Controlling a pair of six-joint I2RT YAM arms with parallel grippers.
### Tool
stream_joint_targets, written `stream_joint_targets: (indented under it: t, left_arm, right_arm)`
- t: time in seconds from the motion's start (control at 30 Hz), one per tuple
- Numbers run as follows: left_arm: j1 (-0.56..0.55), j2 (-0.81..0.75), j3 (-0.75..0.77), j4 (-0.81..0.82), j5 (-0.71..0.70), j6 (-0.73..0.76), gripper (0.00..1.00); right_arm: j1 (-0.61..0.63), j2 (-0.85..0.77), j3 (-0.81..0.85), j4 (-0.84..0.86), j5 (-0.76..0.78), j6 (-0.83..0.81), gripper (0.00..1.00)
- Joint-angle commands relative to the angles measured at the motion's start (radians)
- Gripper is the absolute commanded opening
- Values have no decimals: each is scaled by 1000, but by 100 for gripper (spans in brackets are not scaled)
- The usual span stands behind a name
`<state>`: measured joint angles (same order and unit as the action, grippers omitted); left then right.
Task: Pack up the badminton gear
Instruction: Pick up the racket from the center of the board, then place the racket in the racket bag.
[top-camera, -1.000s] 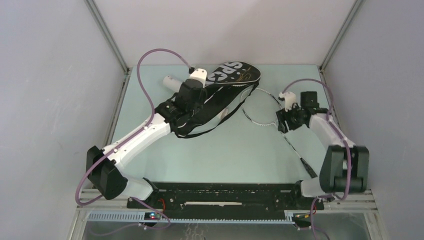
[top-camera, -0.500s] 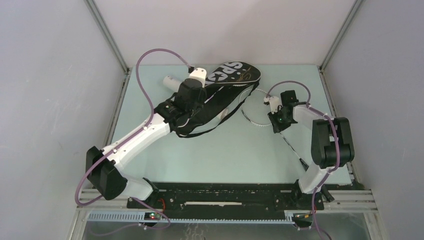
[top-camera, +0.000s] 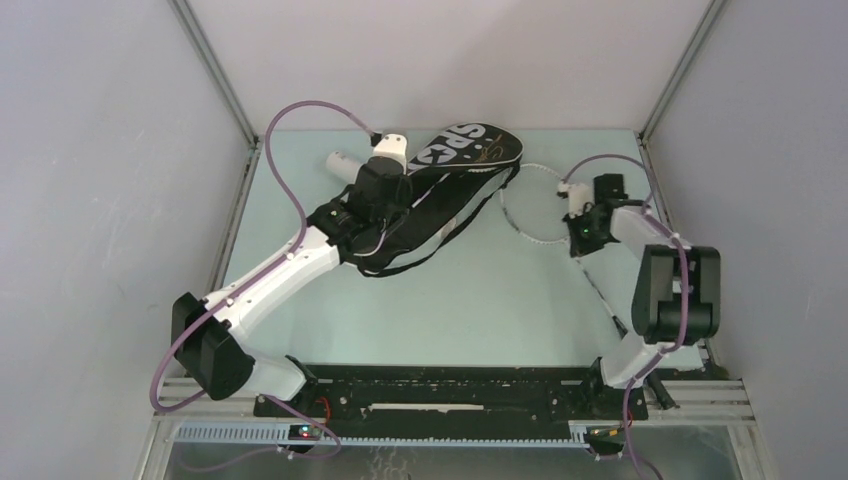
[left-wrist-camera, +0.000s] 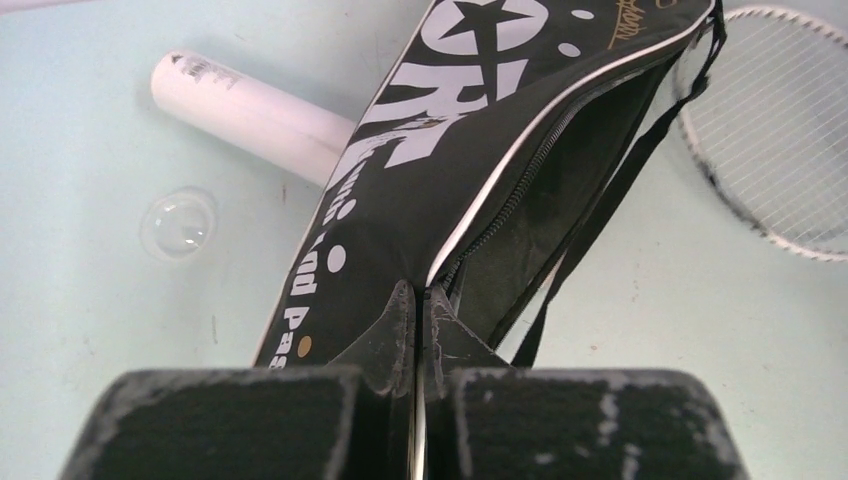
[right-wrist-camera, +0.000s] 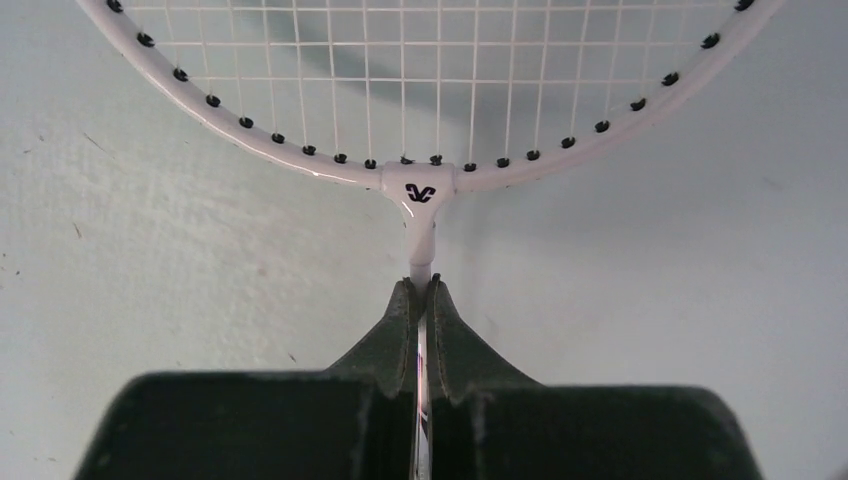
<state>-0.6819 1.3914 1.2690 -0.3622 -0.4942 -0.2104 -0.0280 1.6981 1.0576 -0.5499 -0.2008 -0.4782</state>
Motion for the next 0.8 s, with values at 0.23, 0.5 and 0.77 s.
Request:
stream_joint_targets:
  t: [0.23,0.5,0.77]
  left_arm:
    - [-17,81,110,12,105,-154,0]
    - [-62,180,216,25,89,-157,0]
    - [-104,189,224,33,95,-124,0]
  right_arm:
    - [-171,-360,-13,-187,-164,-54,0]
    - [-55,-462,-138,-241,-176,-98,0]
    - [137,-450,-179,-196,-144,-52,0]
